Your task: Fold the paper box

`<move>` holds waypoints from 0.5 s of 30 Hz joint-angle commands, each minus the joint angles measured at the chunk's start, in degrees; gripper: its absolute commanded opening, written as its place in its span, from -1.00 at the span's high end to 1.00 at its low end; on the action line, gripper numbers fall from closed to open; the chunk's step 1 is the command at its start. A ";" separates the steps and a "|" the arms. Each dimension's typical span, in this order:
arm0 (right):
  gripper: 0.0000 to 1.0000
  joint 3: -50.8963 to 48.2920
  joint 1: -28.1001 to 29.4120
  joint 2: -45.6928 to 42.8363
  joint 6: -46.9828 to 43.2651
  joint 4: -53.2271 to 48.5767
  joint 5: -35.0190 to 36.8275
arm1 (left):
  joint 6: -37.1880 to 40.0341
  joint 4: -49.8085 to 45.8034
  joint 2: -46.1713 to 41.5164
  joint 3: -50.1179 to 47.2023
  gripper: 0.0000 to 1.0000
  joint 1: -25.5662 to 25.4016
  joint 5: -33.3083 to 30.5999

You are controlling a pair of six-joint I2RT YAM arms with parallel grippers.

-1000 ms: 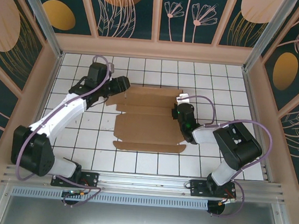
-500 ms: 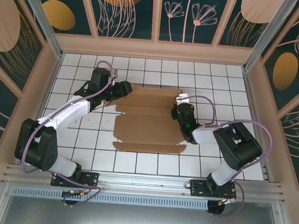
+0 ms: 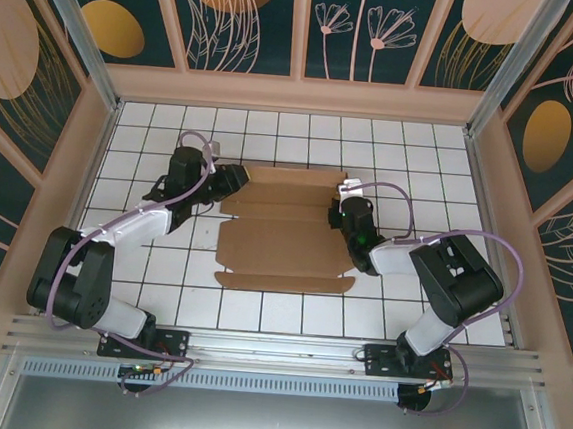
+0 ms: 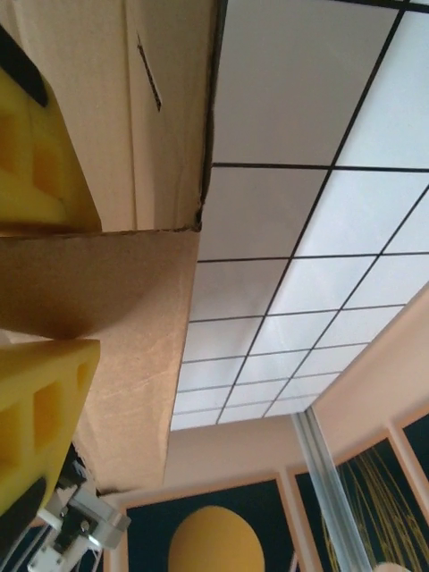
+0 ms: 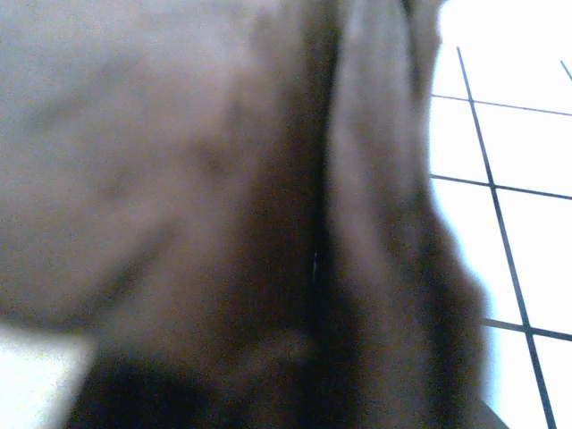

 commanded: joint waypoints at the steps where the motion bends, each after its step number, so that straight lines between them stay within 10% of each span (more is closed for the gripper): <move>1: 0.64 1.21 -0.86 -1.21 1.22 -2.16 -0.35 | -3.56 7.30 -1.01 -2.50 0.47 1.41 0.52; 4: 0.64 1.81 -1.24 -1.30 1.61 -3.51 -0.03 | -3.24 7.25 -1.55 -3.79 0.46 2.22 -0.06; 10: 0.65 3.27 -1.26 -1.66 1.53 -6.79 0.22 | 5.03 -1.21 -10.57 -5.62 -0.26 2.67 -5.99; 15: 0.65 3.06 -1.26 -1.68 1.75 -6.73 -0.05 | 7.98 -4.41 -20.28 -9.85 -0.10 2.66 -11.16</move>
